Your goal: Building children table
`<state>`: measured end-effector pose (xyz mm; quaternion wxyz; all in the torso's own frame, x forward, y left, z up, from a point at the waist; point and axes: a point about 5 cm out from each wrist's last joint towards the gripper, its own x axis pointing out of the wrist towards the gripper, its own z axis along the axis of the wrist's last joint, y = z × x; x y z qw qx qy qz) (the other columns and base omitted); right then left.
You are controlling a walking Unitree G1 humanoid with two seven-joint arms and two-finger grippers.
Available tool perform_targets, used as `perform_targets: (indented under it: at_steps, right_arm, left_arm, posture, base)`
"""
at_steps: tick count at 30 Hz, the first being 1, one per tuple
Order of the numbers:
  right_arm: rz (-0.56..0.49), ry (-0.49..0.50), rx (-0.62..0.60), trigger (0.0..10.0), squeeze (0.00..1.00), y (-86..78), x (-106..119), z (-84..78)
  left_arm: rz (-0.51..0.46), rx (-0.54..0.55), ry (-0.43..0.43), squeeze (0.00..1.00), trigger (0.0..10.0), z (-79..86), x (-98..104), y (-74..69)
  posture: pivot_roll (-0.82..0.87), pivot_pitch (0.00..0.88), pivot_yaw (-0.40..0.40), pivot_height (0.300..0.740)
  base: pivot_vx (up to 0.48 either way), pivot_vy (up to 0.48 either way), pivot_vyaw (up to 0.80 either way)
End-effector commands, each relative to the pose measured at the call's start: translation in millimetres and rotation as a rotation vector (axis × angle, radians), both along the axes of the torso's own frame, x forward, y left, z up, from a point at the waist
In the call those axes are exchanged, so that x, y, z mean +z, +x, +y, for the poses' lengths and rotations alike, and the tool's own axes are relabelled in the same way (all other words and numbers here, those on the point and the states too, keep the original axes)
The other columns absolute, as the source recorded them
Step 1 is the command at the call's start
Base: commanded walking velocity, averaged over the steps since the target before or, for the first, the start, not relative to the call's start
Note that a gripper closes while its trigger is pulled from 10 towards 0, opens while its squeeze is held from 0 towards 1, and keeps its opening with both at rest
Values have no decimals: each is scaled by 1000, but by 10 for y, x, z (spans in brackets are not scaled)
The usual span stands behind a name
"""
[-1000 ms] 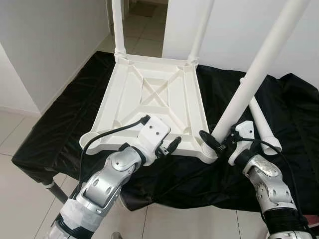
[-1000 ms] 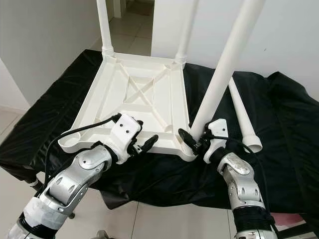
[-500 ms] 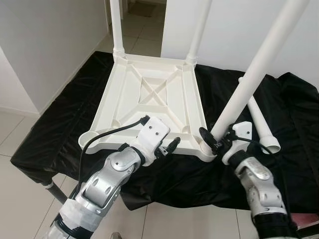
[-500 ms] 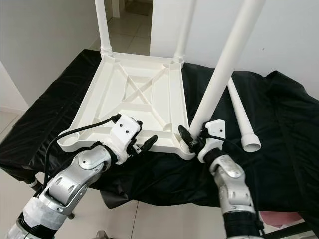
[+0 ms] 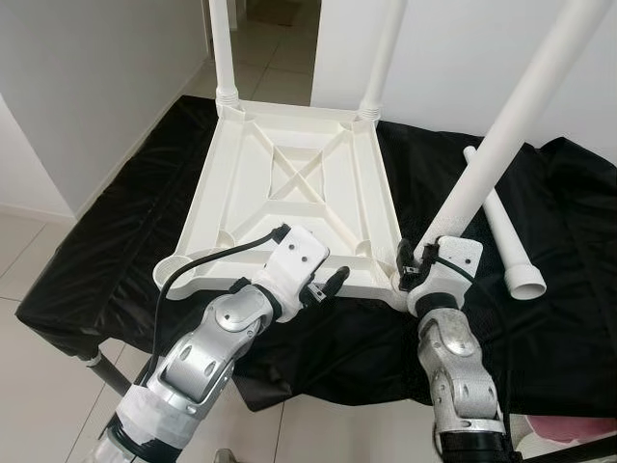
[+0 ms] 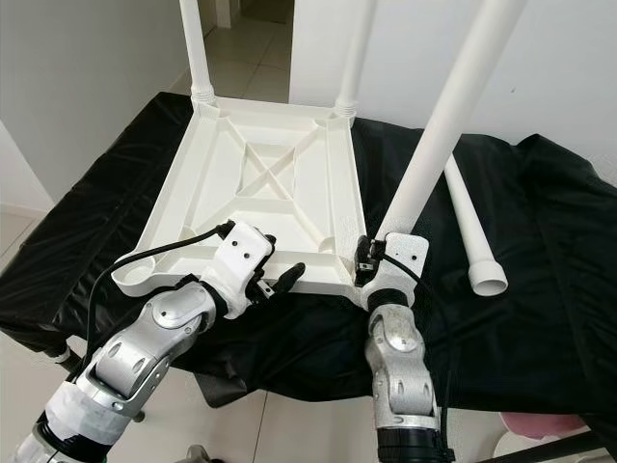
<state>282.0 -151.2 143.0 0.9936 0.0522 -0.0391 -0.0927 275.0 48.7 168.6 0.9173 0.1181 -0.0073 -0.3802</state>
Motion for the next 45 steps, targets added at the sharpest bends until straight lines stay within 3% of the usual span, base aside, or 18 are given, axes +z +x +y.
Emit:
perform_targets:
  at_steps: [1, 6, 15, 16, 17, 33, 34, 35, 36, 45]
  right_arm:
    - [60, 57, -5, 10000, 0, -40, -118, 100]
    - [56, 60, 89, 10000, 0, -41, -76, 205]
    - [52, 43, 66, 10000, 0, -56, -20, 235]
    - [49, 37, 68, 10000, 165, -55, -15, 223]
    - [43, 39, 77, 10000, 1000, -55, -7, 212]
    - [-21, -10, 207, 10000, 1000, -104, 32, 16]
    - [-21, -21, 228, 10000, 647, -102, 28, -1]
    - [-21, -28, 241, 10000, 647, -104, 25, -12]
    - [-33, -31, 263, 10000, 0, -101, 39, -35]
    - [-74, -60, 432, 10000, 0, -95, 91, -152]
  left_arm:
    - [24, -75, 13, 0, 10000, -35, -19, -41]
    - [21, -85, 30, 0, 10000, -54, -43, -42]
    - [23, -73, 15, 0, 10000, -51, -19, -18]
    - [23, -70, 12, 0, 10000, -51, -21, -20]
    - [24, -66, 10, 0, 10000, -51, -23, -19]
    - [51, -107, -8, 0, 10000, -62, -33, -34]
    - [37, -99, 0, 0, 10000, -52, -32, -24]
    - [28, -93, 4, 0, 10000, -45, -31, -21]
    - [24, -85, 2, 0, 10000, -30, -28, -6]
    - [44, -98, -18, 0, 10000, 42, -18, 18]
  posture:
    - [4, 69, -41, 740]
    - [-3, 71, -44, 740]
    - [-7, 72, -51, 740]
    - [-7, 73, -55, 740]
    - [-8, 72, -56, 740]
    - [-28, 73, -49, 740]
    - [-28, 73, -49, 740]
    - [-30, 74, -48, 740]
    - [-31, 74, -52, 740]
    - [-28, 56, -56, 740]
  base:
    - [0, 0, 0]
    - [0, 0, 0]
    - [0, 0, 0]
    - [0, 0, 0]
    - [0, 0, 0]
    - [0, 0, 0]
    - [0, 0, 0]
    - [0, 0, 0]
    - [0, 0, 0]
    - [0, 0, 0]
